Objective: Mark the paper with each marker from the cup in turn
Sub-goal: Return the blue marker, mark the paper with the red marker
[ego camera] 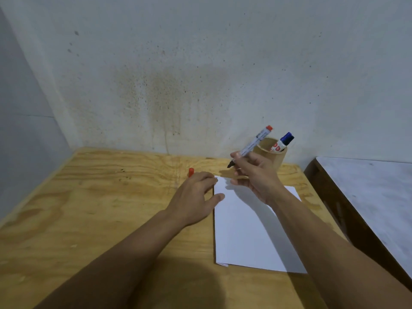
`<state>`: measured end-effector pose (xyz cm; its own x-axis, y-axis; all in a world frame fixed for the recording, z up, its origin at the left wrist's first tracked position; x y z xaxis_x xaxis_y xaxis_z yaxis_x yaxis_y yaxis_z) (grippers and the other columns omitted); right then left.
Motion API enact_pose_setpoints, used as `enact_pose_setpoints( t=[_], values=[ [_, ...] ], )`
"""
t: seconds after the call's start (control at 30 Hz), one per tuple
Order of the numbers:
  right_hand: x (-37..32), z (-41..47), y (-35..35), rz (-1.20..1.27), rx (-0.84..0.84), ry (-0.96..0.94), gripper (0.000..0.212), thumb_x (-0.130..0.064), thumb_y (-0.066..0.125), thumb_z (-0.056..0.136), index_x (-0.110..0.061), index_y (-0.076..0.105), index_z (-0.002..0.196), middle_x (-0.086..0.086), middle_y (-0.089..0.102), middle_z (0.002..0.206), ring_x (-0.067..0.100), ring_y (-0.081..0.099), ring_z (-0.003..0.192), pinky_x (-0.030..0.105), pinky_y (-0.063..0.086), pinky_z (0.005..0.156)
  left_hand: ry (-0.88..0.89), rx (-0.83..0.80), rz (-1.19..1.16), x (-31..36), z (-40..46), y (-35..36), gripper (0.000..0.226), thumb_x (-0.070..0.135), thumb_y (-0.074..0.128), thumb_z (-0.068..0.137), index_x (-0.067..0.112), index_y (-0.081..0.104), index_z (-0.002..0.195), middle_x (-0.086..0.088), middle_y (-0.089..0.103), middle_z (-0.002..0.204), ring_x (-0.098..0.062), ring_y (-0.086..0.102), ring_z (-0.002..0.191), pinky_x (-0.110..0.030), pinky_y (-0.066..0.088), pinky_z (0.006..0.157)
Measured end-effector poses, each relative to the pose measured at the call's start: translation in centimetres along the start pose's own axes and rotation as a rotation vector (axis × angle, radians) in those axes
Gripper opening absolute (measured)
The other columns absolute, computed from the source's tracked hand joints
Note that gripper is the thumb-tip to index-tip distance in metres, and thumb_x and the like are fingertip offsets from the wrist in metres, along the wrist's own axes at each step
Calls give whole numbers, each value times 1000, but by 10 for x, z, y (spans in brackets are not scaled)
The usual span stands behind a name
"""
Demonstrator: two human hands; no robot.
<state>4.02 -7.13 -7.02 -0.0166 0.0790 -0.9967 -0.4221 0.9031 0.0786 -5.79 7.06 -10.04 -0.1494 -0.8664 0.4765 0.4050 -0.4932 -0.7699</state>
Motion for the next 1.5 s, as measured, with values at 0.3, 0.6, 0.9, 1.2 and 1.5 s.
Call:
enact_pose_setpoints(
  t=[0.3,0.6,0.9,1.2,1.5],
  values=[
    [21,13,4,-305,127,-99,19,-5,79,72,1,64,81,17,69,79,28,72,76,48,60,72,-97,-70,5,-9,-1,10,57,49,65,79,13,61,124,0,58,134,-14,50,123,-33,44,102],
    [37,13,6,-346,111,-120,14,-4,76,78,5,68,84,6,69,72,6,66,59,20,56,57,-97,-65,8,-10,-2,9,55,50,63,79,18,61,125,3,58,132,-11,49,122,-27,42,99],
    [41,16,5,-369,113,-132,12,-9,78,76,-1,70,78,17,73,78,26,71,71,39,60,68,-94,-65,12,-5,-3,8,50,45,63,81,16,64,121,1,60,130,-12,51,120,-28,44,97],
    [44,17,5,-342,94,-117,14,-8,80,76,0,69,77,15,72,73,24,70,67,46,60,69,-115,-75,24,-7,-3,8,53,48,63,81,17,62,124,2,57,134,-11,50,122,-26,42,96],
    [39,15,7,-422,61,-140,9,-7,77,76,-1,70,76,7,71,74,13,68,67,26,58,61,-95,-55,41,-5,-3,7,52,48,63,81,18,62,124,4,58,133,-10,50,121,-21,38,91]
  ],
)
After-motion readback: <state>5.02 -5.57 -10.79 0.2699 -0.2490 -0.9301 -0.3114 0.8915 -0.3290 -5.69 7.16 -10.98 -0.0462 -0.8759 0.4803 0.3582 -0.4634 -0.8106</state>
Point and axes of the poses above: each hand's wrist, its own z-axis towards the middle knuckle, its own y-axis out of the palm, x = y × z, the point moved 4 cm from there along z, towards the middle knuckle
